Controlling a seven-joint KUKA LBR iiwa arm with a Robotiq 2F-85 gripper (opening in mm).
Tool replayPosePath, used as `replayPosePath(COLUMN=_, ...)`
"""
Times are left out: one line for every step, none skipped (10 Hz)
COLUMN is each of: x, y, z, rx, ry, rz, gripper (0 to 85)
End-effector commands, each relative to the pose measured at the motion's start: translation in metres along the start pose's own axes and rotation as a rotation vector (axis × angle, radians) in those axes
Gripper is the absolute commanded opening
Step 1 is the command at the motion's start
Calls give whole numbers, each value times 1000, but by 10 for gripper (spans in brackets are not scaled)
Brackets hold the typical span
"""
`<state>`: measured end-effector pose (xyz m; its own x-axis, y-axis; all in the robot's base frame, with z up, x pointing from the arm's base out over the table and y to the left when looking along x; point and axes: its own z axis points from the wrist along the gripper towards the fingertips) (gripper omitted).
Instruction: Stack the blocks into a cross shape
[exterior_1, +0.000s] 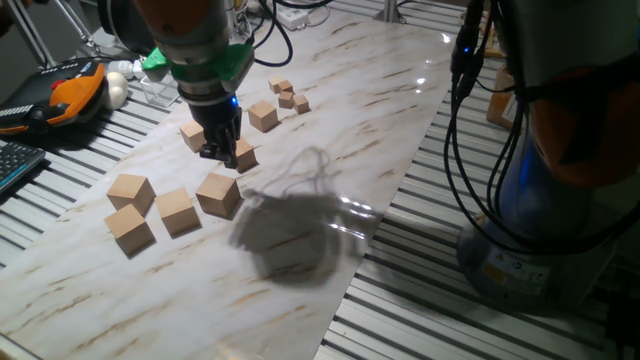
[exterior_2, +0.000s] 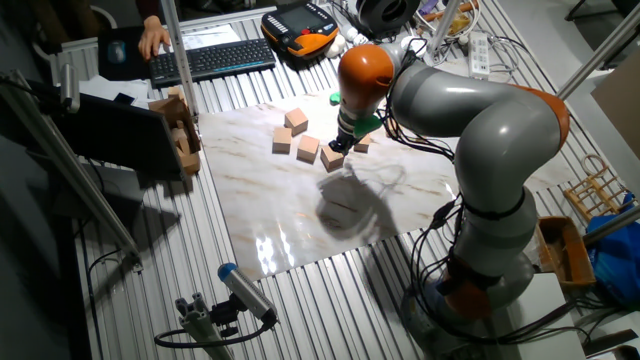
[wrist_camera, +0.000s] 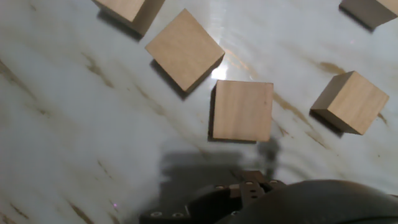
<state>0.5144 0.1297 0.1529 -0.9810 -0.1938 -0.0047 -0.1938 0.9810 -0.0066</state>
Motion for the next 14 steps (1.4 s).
replayPosePath(x=-2, y=-1, z=2, rx=-39, ry=-7, rz=9, gripper=0)
replayPosePath(x=-6, y=0, z=5, rx=-64, ry=-22, rz=19, gripper=0)
replayPosePath(x=-12, y=1, z=9, rx=-52, ry=-31, rz=17, gripper=0)
replayPosePath(x=-18, y=2, z=15, rx=-51, ry=-35, rz=17, gripper=0)
replayPosePath(x=-23, y=3, z=22, rx=-48, ry=-41, rz=10, gripper=0)
replayPosePath(x=-27, y=2, z=28, rx=-44, ry=-45, rz=4, gripper=0)
replayPosePath(x=-30, y=3, z=32, rx=-29, ry=-47, rz=1, gripper=0)
replayPosePath(x=-31, y=3, z=33, rx=-30, ry=-47, rz=14, gripper=0)
replayPosePath(x=-33, y=3, z=34, rx=-25, ry=-49, rz=43, gripper=0)
replayPosePath(x=-35, y=3, z=37, rx=-6, ry=-56, rz=63, gripper=0)
replayPosePath(x=-39, y=2, z=43, rx=7, ry=-54, rz=81, gripper=0)
replayPosePath(x=-42, y=2, z=49, rx=9, ry=-55, rz=90, gripper=0)
replayPosePath(x=-44, y=1, z=52, rx=10, ry=-57, rz=95, gripper=0)
replayPosePath(x=-44, y=1, z=53, rx=8, ry=-55, rz=98, gripper=0)
